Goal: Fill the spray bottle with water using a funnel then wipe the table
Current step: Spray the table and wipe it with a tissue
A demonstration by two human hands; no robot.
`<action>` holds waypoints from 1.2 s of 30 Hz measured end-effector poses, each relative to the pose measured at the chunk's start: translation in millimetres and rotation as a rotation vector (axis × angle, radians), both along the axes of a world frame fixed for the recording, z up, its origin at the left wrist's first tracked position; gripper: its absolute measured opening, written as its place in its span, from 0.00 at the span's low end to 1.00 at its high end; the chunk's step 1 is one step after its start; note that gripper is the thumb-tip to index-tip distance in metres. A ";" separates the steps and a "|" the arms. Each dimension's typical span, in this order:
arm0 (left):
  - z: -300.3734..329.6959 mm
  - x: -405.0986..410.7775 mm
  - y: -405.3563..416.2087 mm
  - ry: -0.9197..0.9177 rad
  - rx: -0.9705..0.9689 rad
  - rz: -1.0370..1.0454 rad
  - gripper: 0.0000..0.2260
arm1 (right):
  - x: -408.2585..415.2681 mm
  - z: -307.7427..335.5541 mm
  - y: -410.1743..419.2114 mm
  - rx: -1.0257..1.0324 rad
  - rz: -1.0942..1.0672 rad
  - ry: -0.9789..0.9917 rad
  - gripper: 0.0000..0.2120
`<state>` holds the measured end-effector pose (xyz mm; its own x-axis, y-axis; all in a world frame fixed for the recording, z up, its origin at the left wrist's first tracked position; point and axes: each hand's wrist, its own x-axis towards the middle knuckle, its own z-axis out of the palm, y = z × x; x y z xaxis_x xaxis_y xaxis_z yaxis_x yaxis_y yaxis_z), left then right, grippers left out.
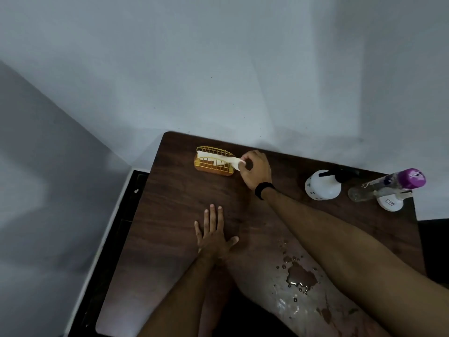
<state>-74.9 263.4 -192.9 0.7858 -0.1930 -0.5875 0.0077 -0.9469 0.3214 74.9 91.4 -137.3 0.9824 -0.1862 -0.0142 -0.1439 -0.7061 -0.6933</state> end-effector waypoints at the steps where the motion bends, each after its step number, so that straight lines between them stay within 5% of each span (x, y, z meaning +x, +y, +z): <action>1: 0.6 -0.1 0.2 0.003 0.003 0.005 0.48 | -2.8 4.1 0.2 0.113 -0.045 0.010 0.03; 6: 11.5 5.3 -8.5 0.058 0.017 0.013 0.51 | -10.3 33.8 -18.3 0.800 -0.343 0.132 0.09; 10: 30.6 14.9 -19.6 0.089 -0.090 0.147 0.48 | -37.1 54.4 -46.9 1.007 -0.360 0.247 0.13; 13: 58.9 22.6 -35.3 -0.134 -0.377 0.507 0.28 | -64.1 61.0 -64.0 1.047 -0.277 0.327 0.13; 16: 83.5 24.6 -56.2 -0.273 -0.580 0.637 0.26 | -91.0 63.3 -78.3 1.081 -0.274 0.413 0.11; 22: 98.4 4.0 -95.4 0.001 -0.843 0.514 0.22 | -140.1 58.0 -103.2 1.111 -0.223 0.503 0.04; 27: 95.8 -27.0 -117.5 -0.023 -0.902 0.473 0.06 | -167.3 57.6 -117.0 1.025 -0.251 0.523 0.10; 36: 92.0 -60.9 -149.1 -0.016 -0.786 0.454 0.06 | -213.1 41.3 -134.5 0.957 -0.260 0.559 0.21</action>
<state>-135.8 114.3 -100.9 0.8913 -0.2038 -0.4051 0.3161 -0.3613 0.8772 -138.3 -43.1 -96.0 0.7269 -0.0605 -0.6841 -0.6671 0.1746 -0.7242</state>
